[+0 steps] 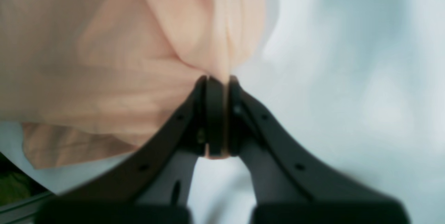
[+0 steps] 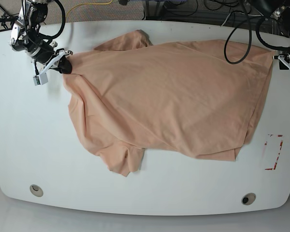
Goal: Fold the T-shirt properly
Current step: 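Release the shirt with the left gripper and move it aside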
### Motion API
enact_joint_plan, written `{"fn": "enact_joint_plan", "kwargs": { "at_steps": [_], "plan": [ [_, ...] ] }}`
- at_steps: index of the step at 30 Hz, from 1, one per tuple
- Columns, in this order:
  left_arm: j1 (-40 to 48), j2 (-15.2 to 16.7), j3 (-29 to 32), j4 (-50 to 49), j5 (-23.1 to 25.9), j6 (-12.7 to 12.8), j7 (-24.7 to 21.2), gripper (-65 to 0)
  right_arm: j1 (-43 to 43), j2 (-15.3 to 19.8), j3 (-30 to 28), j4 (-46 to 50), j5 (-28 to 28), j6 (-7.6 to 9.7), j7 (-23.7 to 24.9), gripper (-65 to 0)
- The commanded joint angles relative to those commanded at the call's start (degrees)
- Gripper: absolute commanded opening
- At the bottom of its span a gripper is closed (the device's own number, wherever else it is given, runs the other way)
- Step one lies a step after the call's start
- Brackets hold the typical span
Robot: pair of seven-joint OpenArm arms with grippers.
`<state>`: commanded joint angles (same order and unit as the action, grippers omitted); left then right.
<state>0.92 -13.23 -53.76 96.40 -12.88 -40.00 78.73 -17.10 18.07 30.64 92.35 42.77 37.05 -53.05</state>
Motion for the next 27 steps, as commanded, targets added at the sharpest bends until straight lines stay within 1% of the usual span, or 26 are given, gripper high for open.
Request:
{"fn": "enact_joint_plan", "kwargs": {
  "at_steps": [3, 4, 5, 7, 8, 9, 11, 15, 18, 22, 27],
  "plan": [
    [-1.14, -2.55, -0.97, -4.92, -4.13, 0.00, 0.00, -26.4, 0.00, -0.62, 0.00, 0.00, 0.00, 0.00, 0.00, -65.0],
    [-1.49, -3.78, -0.62, -8.18, -6.51, 0.00, -0.09, -26.4, 0.00, -1.32, 0.00, 0.00, 0.00, 0.00, 0.00, -65.0],
    [-1.67, -4.13, -0.44, -9.32, -7.30, 0.00, -0.09, -26.4, 0.00, -1.41, 0.09, 0.09, 0.00, 0.00, 0.00, -65.0],
    [-1.85, -4.75, 0.44, -13.36, -11.34, 0.00, -0.09, -26.4, 0.00, -1.58, 0.00, 0.09, 0.00, 0.00, 0.00, -65.0],
    [-1.85, -4.84, 0.62, -13.98, -12.22, 0.00, -0.09, -26.4, 0.00, -1.67, 0.00, 0.09, 0.00, 0.00, 0.00, -65.0],
    [-1.58, -4.92, 0.97, -14.86, -14.24, 0.00, -0.09, -26.4, 0.00, -1.85, 0.00, 0.53, 0.00, 0.00, 0.00, -65.0],
    [-1.32, -5.63, 1.49, -14.86, -16.70, 0.00, -0.09, -26.4, -0.26, -1.85, 0.00, 1.41, 0.00, 0.00, 0.00, -65.0],
    [0.18, -5.98, 3.87, -15.12, -20.40, 0.00, -0.09, -26.4, -0.44, -2.55, -0.09, 2.81, 0.00, 0.00, 0.00, -65.0],
    [0.70, -5.98, 5.54, -15.21, -21.63, 0.00, -0.18, -26.4, -0.35, -2.99, -0.09, 3.08, 0.00, 0.00, 0.00, -65.0],
    [0.97, -5.71, 6.77, -15.56, -21.36, 0.00, -0.18, -26.4, -0.35, -3.08, -0.09, 3.08, 0.00, 0.00, 0.00, -65.0],
    [2.20, -5.80, 6.95, -19.16, -21.19, 0.00, -0.26, -26.4, -0.35, -3.08, 0.00, 3.08, 0.00, 0.00, 0.00, -65.0]
  ]
}}
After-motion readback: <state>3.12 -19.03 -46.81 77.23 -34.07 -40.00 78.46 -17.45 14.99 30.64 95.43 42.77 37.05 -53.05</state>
